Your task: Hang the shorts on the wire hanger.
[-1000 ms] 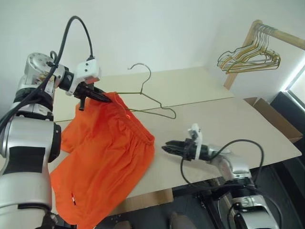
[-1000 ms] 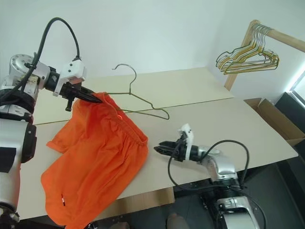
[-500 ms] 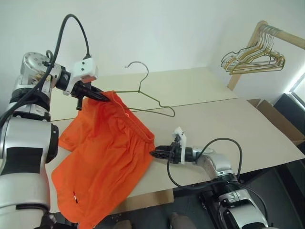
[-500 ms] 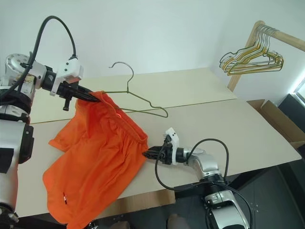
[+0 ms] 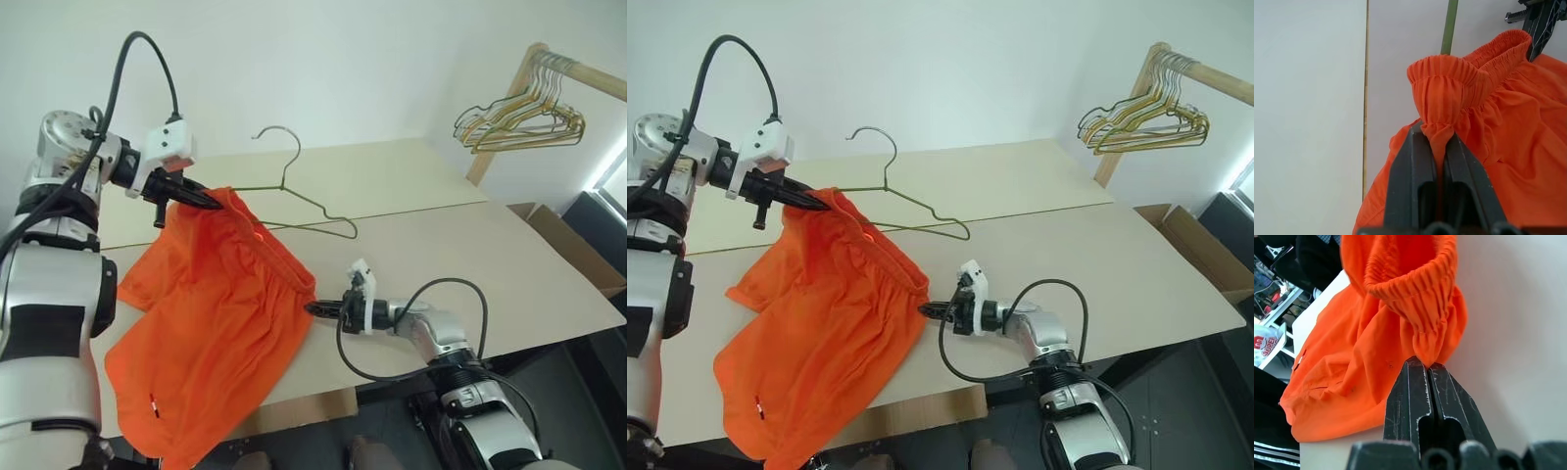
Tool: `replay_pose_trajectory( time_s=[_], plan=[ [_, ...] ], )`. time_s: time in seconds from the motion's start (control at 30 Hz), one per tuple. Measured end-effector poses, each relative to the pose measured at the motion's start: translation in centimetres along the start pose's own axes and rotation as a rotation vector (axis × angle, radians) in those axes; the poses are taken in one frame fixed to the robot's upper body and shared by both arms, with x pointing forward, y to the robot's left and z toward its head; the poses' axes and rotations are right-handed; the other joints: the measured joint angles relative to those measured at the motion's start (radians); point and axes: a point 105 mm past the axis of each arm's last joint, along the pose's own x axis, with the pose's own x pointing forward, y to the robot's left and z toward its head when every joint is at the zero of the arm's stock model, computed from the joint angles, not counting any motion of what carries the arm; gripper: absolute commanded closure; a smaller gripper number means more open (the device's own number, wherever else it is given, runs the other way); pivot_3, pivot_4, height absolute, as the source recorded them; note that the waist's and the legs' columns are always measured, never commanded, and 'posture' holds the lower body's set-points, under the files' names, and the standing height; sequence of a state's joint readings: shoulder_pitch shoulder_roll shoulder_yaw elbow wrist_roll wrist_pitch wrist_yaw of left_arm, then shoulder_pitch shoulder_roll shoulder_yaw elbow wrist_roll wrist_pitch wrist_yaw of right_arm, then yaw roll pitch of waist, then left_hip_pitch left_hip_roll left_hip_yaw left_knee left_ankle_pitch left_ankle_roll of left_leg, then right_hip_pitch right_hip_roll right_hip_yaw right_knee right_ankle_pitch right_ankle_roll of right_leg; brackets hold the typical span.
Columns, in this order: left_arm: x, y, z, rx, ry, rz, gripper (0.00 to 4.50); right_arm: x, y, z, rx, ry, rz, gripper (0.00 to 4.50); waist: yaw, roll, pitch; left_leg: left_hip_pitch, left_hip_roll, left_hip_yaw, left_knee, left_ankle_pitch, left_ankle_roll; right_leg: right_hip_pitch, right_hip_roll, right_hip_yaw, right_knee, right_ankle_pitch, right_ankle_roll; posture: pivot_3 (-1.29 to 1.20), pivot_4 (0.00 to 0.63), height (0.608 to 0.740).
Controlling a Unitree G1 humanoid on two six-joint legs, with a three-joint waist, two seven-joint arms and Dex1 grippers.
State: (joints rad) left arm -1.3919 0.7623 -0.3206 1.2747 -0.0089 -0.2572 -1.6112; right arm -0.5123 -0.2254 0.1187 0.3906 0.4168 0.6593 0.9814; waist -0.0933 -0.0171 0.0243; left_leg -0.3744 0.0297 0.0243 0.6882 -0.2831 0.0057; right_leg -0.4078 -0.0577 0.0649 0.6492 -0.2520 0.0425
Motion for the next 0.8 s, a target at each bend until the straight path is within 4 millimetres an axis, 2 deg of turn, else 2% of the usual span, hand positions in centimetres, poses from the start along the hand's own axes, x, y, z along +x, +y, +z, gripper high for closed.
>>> replay_pose_trajectory(
  time_s=[0.17, 0.27, 0.37, 0.57, 0.8],
  plan=[
    [-0.2, -0.3, 0.1, 0.02, -0.014, -0.009, 4.5, -3.7, -2.5, 2.4, -0.04, -0.042, -0.122, 4.48, 0.009, 0.0, 0.0, -0.002, 0.001, 0.0, 0.005, -0.001, 0.002, 0.0, 0.0, -0.001, 0.0, 0.0, 0.0, 0.0, 0.0, 0.74],
    [0.5, -0.7, 0.7, 0.059, -0.036, -0.04, 4.5, -5.6, -3.7, 3.0, -0.037, -0.028, -0.16, 4.48, 0.014, 0.0, 0.0, -0.003, 0.001, 0.0, 0.006, -0.001, 0.002, 0.0, 0.0, -0.001, 0.0, 0.0, 0.0, 0.0, 0.0, 0.74],
    [0.7, -1.3, 0.4, 0.058, -0.051, -0.065, 4.5, -8.0, -4.8, 3.7, -0.032, -0.015, -0.192, 4.48, 0.02, 0.0, 0.0, -0.003, 0.001, 0.001, 0.006, -0.002, 0.003, -0.001, 0.001, -0.001, 0.0, 0.0, 0.0, -0.01, 0.0, 0.74],
    [0.5, -1.9, 0.9, 0.076, -0.084, -0.092, 4.5, -9.5, -5.1, 3.9, -0.041, -0.001, -0.179, 4.48, 0.021, 0.0, 0.0, -0.003, 0.001, 0.001, 0.006, -0.002, 0.003, -0.001, 0.001, 0.0, 0.0, 0.0, 0.0, 0.0, 0.0, 0.74],
    [0.3, -2.2, 0.1, 0.073, -0.043, -0.105, 4.5, -9.6, -5.2, 4.2, -0.053, 0.001, -0.175, 4.48, 0.024, 0.0, 0.0, -0.004, 0.001, 0.001, 0.007, -0.002, 0.003, -0.001, 0.001, 0.0, 0.0, 0.0, 0.001, 0.0, 0.0, 0.74]
  ],
)
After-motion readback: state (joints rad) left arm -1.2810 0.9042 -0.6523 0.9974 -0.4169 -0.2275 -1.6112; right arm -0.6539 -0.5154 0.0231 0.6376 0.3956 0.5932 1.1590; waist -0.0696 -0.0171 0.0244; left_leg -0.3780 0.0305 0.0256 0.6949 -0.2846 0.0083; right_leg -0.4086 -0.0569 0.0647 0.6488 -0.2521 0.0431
